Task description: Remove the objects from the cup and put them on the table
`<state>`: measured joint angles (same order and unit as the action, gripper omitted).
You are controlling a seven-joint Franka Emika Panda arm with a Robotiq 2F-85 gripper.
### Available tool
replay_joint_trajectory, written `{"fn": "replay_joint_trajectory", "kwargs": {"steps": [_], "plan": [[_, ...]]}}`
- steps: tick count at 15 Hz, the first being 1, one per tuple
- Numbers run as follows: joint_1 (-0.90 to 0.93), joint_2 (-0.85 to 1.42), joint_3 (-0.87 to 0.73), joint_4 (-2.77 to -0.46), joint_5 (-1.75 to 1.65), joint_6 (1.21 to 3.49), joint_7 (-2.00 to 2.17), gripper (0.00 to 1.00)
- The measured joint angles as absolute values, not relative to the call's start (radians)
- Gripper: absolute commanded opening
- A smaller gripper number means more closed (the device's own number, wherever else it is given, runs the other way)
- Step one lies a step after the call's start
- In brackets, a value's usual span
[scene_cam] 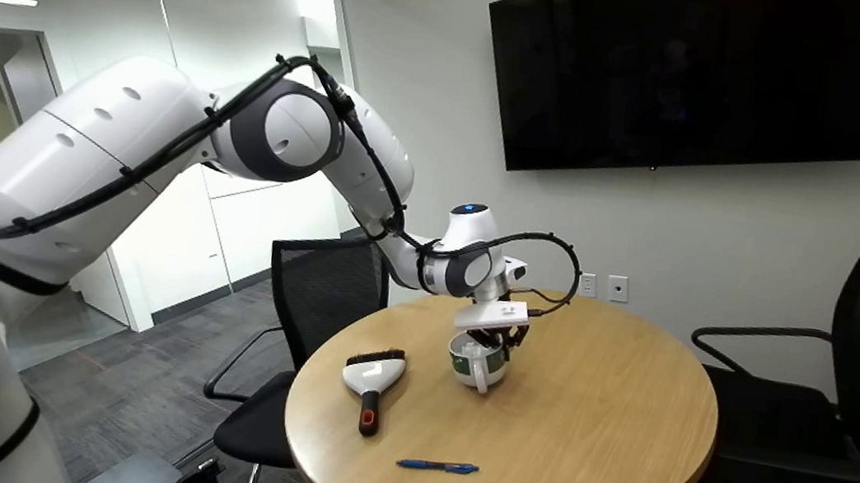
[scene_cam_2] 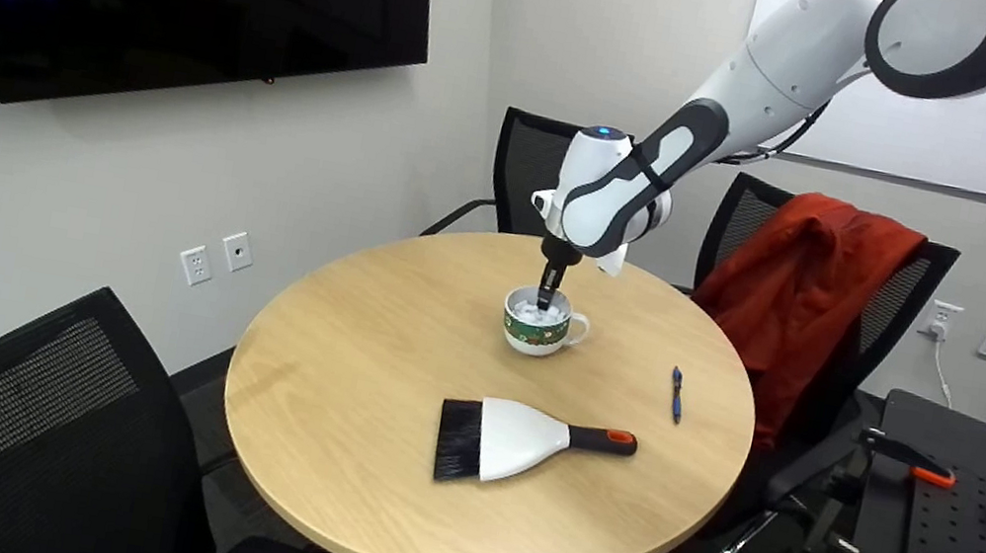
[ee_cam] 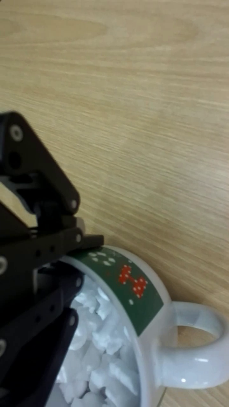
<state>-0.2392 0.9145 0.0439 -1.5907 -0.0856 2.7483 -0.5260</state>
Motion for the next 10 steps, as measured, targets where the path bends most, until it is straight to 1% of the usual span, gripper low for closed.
{"fn": "replay_joint_trajectory", "kwargs": {"steps": [5,10], "plan": [[-0.158,0.855,-0.063,-1.590,-0.176,2.753,-0.405,0.03],[0.018,0.823,-0.288,-1.590,-0.347,2.753,-0.182,0.03]]}}
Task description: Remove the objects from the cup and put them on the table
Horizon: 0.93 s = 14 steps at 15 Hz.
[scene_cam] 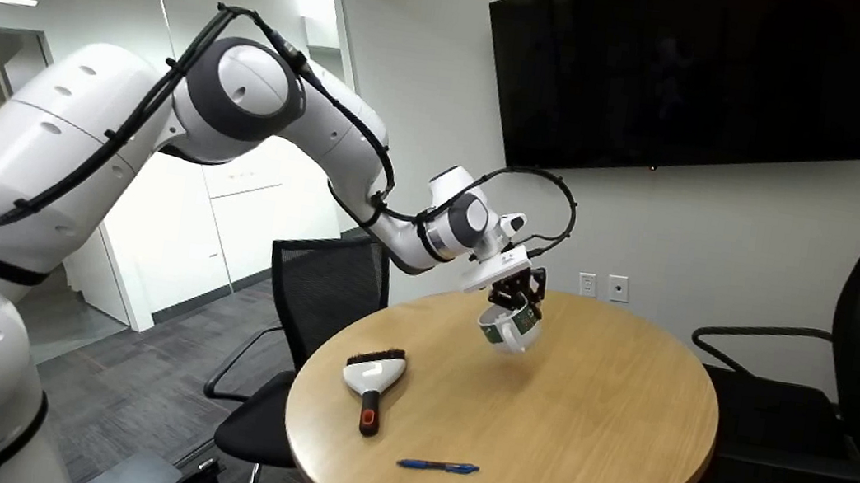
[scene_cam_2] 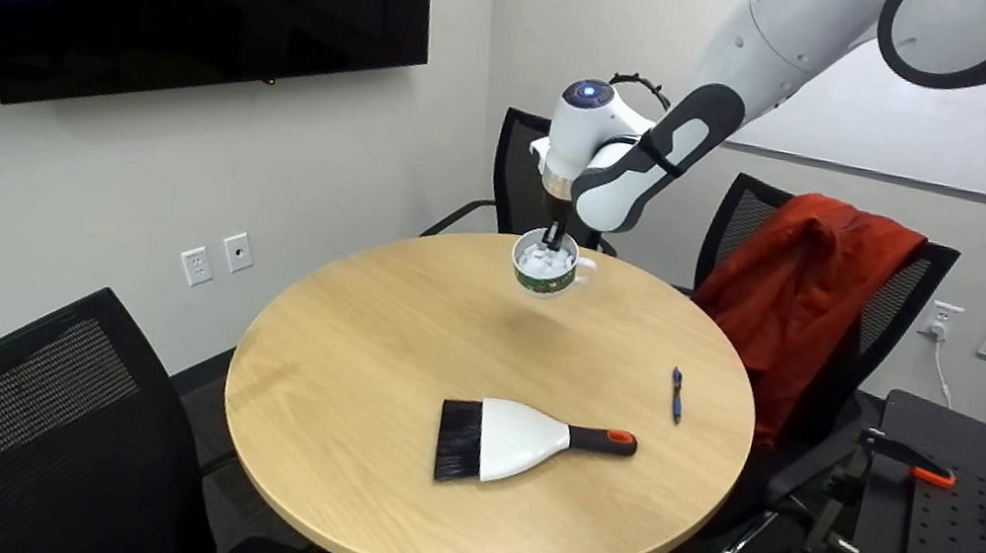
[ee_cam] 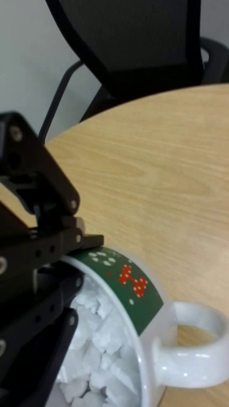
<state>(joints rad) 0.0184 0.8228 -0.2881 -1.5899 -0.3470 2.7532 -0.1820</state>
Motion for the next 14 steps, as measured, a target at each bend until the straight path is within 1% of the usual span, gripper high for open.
{"fn": "replay_joint_trajectory", "kwargs": {"steps": [3,7,11,14], "plan": [[0.129,0.827,-0.432,-1.588,-0.471,2.736,-0.031,0.03],[0.256,0.883,-0.555,-1.558,-0.642,2.630,0.164,0.03],[0.342,0.981,-0.557,-1.502,-0.790,2.458,0.350,0.03],[0.351,1.048,-0.519,-1.451,-0.875,2.346,0.433,0.03]]}}
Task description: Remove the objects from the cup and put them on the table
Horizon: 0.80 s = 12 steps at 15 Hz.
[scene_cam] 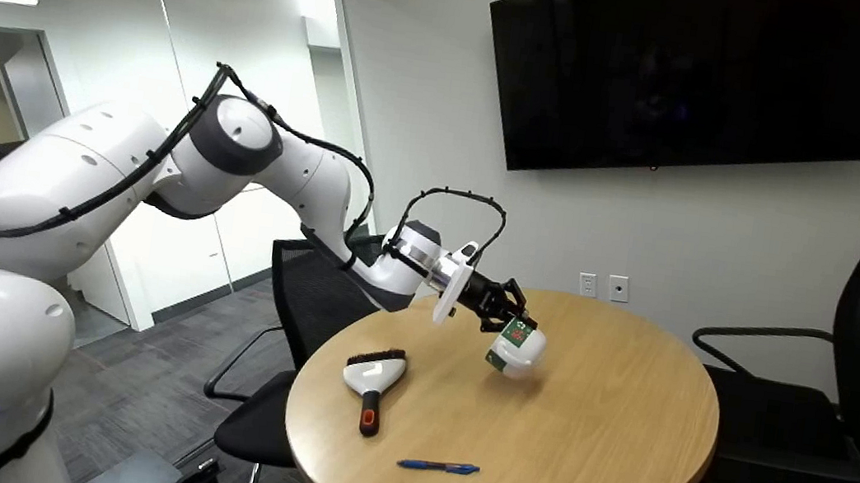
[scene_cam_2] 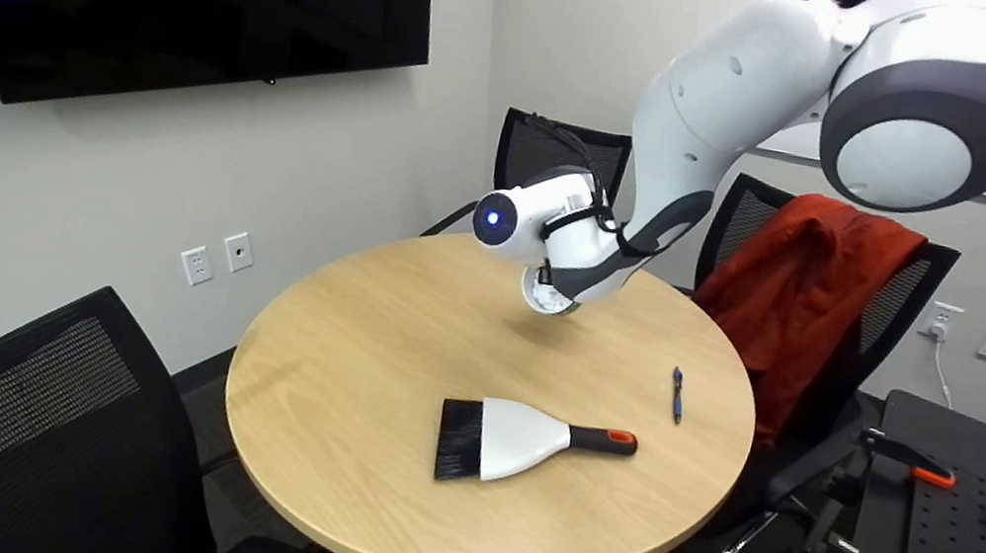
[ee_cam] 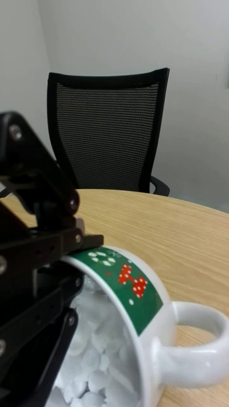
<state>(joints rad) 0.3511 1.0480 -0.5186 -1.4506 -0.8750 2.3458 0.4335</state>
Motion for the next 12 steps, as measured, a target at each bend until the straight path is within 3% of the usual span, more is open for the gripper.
{"fn": "replay_joint_trajectory", "kwargs": {"steps": [12], "plan": [[0.247,1.144,-0.393,-1.300,-1.212,2.018,0.504,0.03]]}}
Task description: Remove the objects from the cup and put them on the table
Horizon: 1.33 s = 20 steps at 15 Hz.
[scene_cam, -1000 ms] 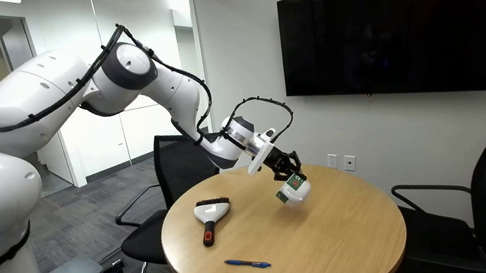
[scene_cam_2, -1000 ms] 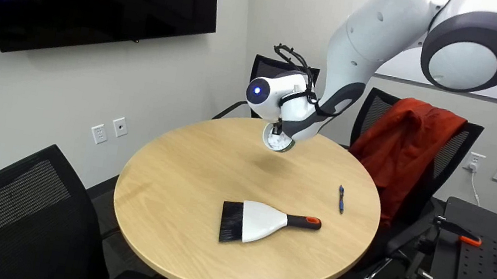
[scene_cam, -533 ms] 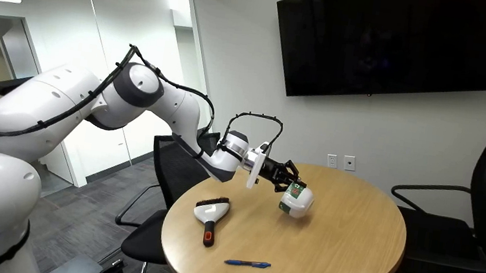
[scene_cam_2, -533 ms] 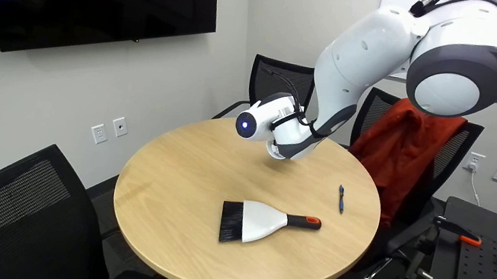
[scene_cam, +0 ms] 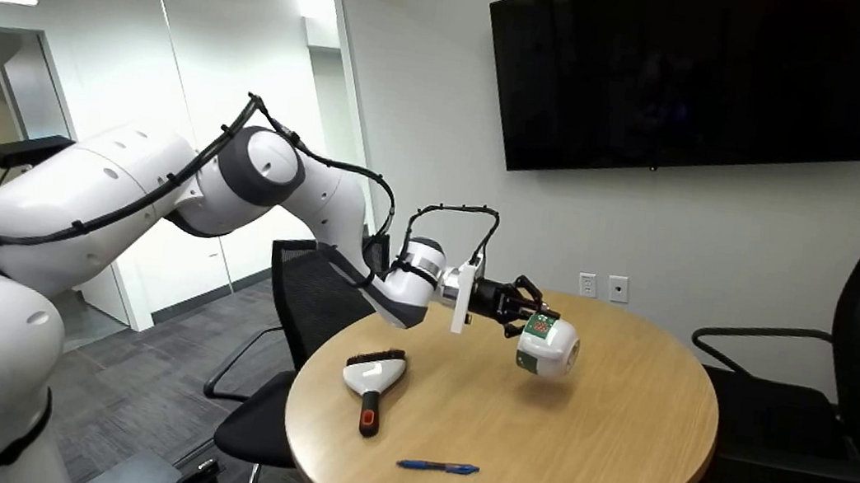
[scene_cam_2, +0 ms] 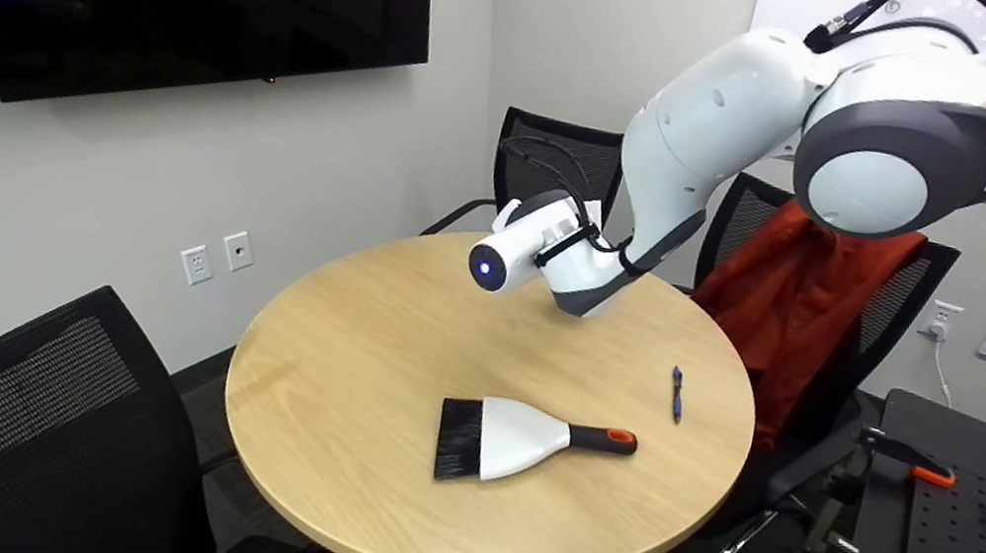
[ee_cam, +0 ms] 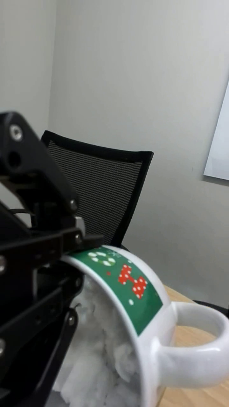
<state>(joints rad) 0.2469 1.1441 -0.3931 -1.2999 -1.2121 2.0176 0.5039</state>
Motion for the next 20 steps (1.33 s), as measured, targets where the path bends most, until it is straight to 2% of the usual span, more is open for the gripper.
{"fn": "replay_joint_trajectory", "kwargs": {"steps": [20], "plan": [[0.175,1.319,-0.255,-1.091,-1.509,1.681,0.465,0.03]]}}
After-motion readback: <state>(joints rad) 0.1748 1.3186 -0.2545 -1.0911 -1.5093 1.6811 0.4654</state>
